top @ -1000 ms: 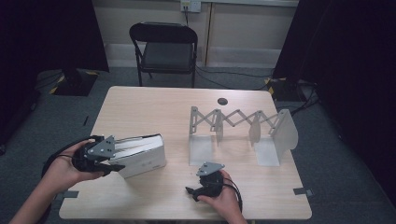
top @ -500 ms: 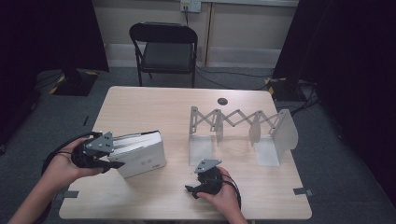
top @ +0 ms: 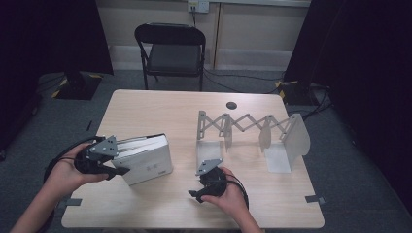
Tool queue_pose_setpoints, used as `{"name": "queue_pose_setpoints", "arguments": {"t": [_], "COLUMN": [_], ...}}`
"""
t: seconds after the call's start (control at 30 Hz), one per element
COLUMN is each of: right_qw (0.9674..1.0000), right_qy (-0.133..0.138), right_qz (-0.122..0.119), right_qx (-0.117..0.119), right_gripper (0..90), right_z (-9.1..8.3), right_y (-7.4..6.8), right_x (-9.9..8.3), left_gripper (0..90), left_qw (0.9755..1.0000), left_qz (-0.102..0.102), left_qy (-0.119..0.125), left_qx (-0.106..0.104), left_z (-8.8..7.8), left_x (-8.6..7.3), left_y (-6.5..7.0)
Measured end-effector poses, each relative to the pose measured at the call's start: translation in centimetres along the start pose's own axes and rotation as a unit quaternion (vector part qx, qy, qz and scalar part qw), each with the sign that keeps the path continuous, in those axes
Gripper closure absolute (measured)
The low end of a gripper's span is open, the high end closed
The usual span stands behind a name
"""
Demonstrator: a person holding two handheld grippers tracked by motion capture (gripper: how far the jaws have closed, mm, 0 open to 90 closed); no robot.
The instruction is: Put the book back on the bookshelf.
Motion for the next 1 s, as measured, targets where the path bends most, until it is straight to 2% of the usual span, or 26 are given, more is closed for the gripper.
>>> {"name": "queue_pose_setpoints", "arguments": {"t": [0.1,0.2,0.23,0.33,0.43,0.5,0.83,1.0], "right_qw": [0.9998,0.9997,0.9995,0.9993,0.999,0.9988,0.998,0.9978], "right_qy": [-0.002,0.001,0.0,-0.002,-0.004,-0.006,-0.005,-0.004], "right_qz": [-0.016,-0.02,-0.029,-0.032,-0.037,-0.041,-0.051,-0.053], "right_qx": [0.006,0.012,0.015,0.02,0.024,0.026,0.037,0.04], "right_gripper": [23.0,23.4,23.5,23.7,23.9,23.8,23.8,23.9], "right_z": [0.1,0.1,0.3,0.4,0.6,0.6,0.6,0.4], "right_y": [0.0,-0.1,-0.1,-0.1,0.1,0.2,0.7,1.2], "right_x": [0.8,1.3,1.7,2.0,2.7,3.0,4.7,5.7], "left_gripper": [58.0,54.0,53.3,47.7,42.9,40.8,38.1,33.9], "left_qw": [0.9999,0.9998,0.9997,0.9995,0.9991,0.9988,0.9983,0.9982], "left_qz": [-0.013,-0.015,-0.018,-0.028,-0.03,-0.037,-0.043,-0.049], "left_qy": [0.005,0.003,-0.001,0.001,0.005,0.008,0.014,0.018], "left_qx": [0.003,0.01,0.015,0.014,0.029,0.03,0.035,0.029], "left_z": [0.0,0.1,0.1,0.2,0.3,0.3,0.3,0.3], "left_x": [0.0,-0.2,-0.5,-0.8,-1.1,-1.1,-1.1,-1.3], "left_y": [-0.2,-0.3,-0.5,-0.6,-0.9,-1.0,-1.2,-1.2]}}
Point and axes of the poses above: each handheld gripper's, and its own axes: z roughly forward along the jaws, x roughly out of its top, y roughly to its right, the point moved 10 cm from there along z, roughly forward along the jaws, and after that the axes turned 12 degrees about -z, right-handed, at the moved point
